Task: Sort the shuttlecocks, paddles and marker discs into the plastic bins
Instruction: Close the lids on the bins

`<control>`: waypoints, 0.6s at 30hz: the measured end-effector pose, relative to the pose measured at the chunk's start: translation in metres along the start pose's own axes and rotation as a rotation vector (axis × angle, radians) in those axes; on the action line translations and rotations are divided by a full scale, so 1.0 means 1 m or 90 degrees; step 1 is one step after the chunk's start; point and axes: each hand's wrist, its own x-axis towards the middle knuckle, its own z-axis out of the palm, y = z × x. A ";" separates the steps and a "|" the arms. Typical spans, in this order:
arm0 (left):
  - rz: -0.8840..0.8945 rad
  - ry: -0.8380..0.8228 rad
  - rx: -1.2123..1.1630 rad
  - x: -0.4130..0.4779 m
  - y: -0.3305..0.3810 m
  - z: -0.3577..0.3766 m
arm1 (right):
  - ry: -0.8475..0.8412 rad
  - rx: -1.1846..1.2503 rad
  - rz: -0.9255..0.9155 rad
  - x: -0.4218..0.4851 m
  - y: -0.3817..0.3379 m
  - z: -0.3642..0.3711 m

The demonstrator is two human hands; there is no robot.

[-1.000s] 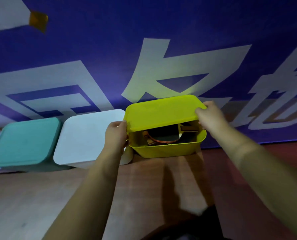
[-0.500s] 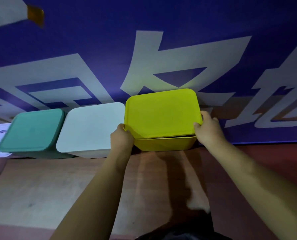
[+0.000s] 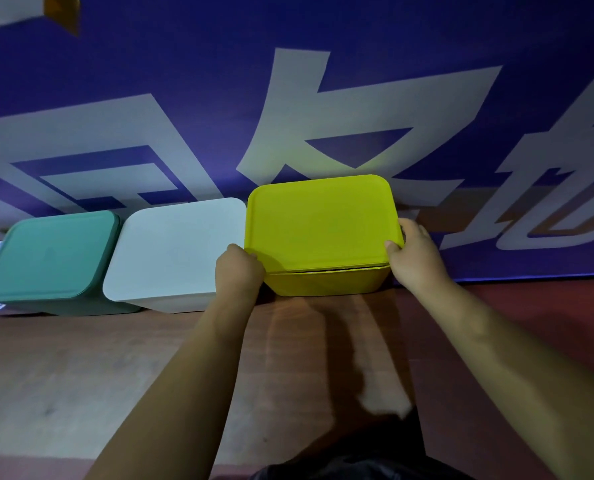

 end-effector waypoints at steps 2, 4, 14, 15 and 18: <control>0.002 -0.009 0.023 0.000 0.004 -0.001 | -0.002 0.032 0.014 0.002 0.003 0.001; 0.009 -0.013 0.039 -0.002 0.008 -0.001 | 0.006 0.035 0.021 0.003 0.005 0.001; 0.015 -0.059 0.021 0.001 -0.005 0.003 | 0.028 -0.003 0.016 -0.002 0.000 0.002; 0.019 -0.069 0.035 0.001 -0.004 0.002 | 0.028 -0.003 0.016 -0.003 0.000 0.002; 0.036 -0.088 0.089 0.003 -0.002 0.001 | 0.027 -0.014 0.005 -0.007 0.001 0.001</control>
